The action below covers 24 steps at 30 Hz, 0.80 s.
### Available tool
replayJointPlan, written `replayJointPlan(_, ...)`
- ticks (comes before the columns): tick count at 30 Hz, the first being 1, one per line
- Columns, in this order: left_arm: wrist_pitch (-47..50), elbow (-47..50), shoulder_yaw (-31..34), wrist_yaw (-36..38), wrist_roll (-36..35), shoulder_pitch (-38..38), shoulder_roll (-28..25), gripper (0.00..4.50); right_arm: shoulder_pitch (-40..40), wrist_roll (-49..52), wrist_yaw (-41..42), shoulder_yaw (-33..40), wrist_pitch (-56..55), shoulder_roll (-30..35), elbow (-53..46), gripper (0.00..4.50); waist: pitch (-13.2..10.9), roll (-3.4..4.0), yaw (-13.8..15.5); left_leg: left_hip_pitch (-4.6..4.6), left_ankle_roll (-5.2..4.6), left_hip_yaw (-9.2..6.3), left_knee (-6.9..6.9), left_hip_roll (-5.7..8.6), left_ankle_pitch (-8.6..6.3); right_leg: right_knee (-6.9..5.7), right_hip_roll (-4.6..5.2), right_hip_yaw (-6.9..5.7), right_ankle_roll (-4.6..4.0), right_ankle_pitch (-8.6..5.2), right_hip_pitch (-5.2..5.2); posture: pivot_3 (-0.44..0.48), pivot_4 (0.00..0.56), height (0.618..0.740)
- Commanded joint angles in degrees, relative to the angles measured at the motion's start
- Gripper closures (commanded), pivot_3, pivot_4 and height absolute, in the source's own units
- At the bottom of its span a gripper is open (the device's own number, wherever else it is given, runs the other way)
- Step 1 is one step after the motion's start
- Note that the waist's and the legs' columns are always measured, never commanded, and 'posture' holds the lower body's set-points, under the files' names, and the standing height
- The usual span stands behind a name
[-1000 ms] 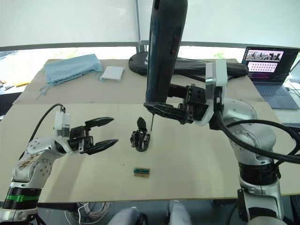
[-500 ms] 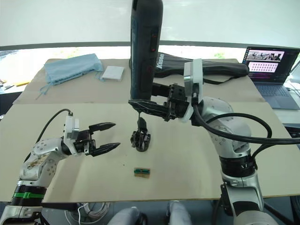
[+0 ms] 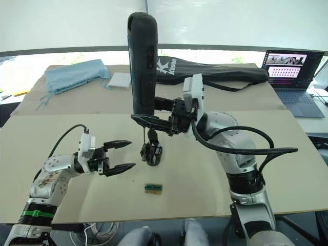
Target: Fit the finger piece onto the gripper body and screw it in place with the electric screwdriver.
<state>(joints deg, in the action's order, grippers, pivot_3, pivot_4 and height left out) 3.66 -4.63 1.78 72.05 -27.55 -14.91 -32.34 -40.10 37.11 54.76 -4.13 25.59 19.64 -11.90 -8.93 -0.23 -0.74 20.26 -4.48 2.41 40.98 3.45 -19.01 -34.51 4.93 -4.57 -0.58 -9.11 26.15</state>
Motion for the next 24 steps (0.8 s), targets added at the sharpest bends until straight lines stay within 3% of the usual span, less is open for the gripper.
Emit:
replayJointPlan(1,-1.25,0.28,0.07,0.29,0.34,-0.64,0.14,0.0,-0.75,0.01,0.92,0.37,-2.27,-0.67,-0.9,2.59,0.0,0.0,-0.03,0.0,0.0,0.0,0.0,0.0,0.0,0.0,0.0,0.0,0.0,0.0,0.0,0.0,0.15,0.74)
replayJointPlan(24,-2.49,0.13,-0.66,0.57,1.16,0.5,0.72,0.0,-2.0,-2.6,4.4,-0.54,-2.86,-2.37,2.77,2.59,0.0,0.0,-0.06,0.0,0.02,0.0,0.0,-0.01,0.01,-0.02,0.02,0.01,-0.01,0.0,0.01,0.0,0.15,0.74)
